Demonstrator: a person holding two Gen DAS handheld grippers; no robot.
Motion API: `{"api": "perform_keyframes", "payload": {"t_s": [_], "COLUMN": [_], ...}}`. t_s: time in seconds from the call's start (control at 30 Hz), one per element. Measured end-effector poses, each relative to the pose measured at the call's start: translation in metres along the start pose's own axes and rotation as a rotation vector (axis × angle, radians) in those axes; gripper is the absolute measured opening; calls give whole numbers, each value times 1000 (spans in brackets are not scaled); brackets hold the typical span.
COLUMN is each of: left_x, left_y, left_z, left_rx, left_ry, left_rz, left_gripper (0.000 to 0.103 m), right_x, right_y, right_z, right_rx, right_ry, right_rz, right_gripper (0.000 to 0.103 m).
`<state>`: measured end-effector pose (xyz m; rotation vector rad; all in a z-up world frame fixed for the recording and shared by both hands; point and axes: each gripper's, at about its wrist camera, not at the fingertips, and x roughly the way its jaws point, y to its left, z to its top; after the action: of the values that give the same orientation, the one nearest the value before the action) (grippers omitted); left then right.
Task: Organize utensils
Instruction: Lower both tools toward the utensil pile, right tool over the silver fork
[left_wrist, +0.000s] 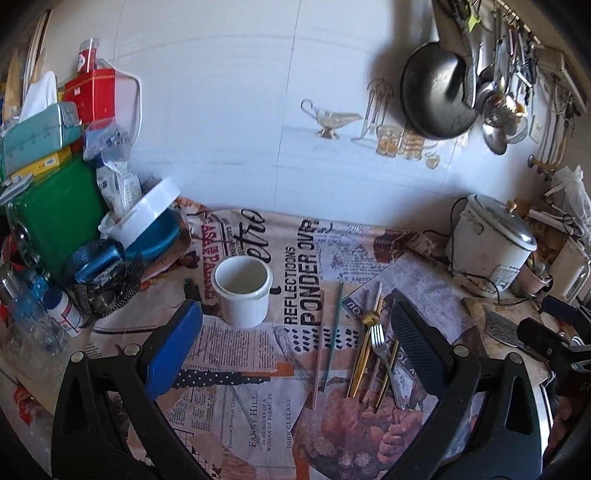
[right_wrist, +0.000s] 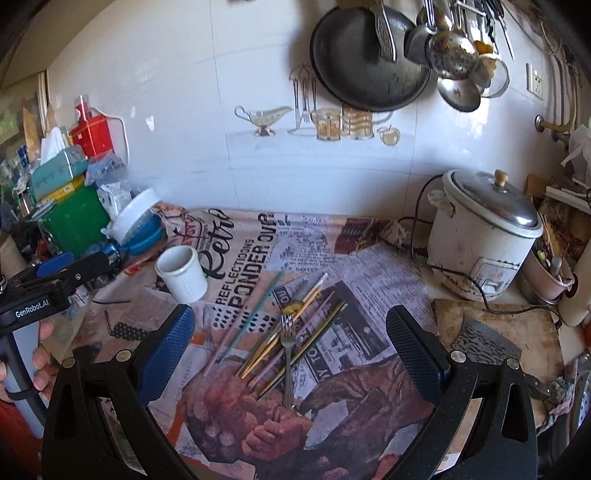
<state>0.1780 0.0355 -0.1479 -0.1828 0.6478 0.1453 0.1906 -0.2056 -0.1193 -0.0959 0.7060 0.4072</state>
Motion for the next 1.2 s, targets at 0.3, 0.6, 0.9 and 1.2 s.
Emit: {"api": "perform_keyframes", "payload": {"t_s": [0.3,0.6,0.9,1.2], "left_x": [108,175,206,237], "left_y": [-18,-31,-33,-20], "left_z": [-29,-43,-52,-60], "left_rx": [13,34,75,-3], "left_ry": [224,341,388,486], "left_rz": [81,89,130,113], "left_gripper": [103,103,103,84], "right_x": [92,171,224,245], "right_y": [-36,-41,-30,-22], "right_z": [-22,-31,-28,-31], "right_rx": [52,78,42,23], "right_ry": [234,414,502,539], "right_rz": [19,122,200,122], "right_gripper": [98,78,55,51]}}
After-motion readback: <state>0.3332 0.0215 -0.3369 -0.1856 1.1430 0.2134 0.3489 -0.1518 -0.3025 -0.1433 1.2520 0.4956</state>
